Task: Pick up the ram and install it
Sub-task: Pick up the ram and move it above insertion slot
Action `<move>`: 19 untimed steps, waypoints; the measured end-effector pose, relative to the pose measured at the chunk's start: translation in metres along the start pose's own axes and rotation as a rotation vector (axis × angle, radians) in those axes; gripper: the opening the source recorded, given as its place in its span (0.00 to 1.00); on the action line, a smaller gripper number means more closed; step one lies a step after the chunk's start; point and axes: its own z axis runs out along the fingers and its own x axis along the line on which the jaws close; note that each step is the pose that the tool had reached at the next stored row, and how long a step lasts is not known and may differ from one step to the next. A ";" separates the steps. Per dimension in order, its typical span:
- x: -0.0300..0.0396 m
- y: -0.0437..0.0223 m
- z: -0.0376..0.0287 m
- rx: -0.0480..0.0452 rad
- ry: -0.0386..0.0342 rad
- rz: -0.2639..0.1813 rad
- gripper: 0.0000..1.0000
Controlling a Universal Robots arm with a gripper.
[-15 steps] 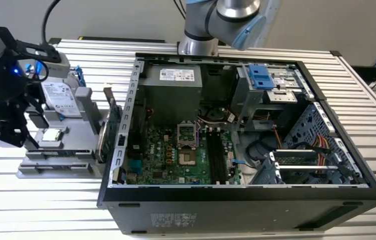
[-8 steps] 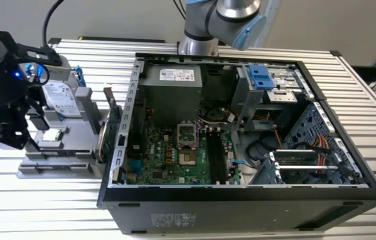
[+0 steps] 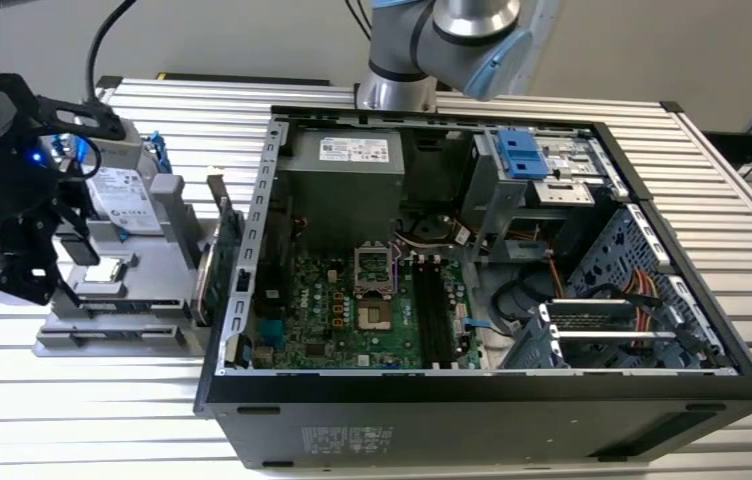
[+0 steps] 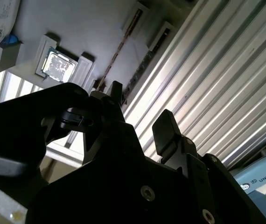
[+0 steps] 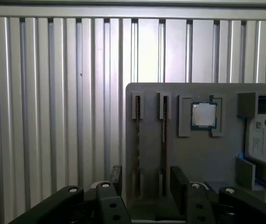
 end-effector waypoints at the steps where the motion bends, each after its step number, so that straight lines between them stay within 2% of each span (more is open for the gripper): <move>1: 0.0003 0.0000 0.0006 -0.0001 0.0000 0.000 1.00; 19: 0.0033 -0.0001 0.0120 -0.0006 0.0000 0.000 1.00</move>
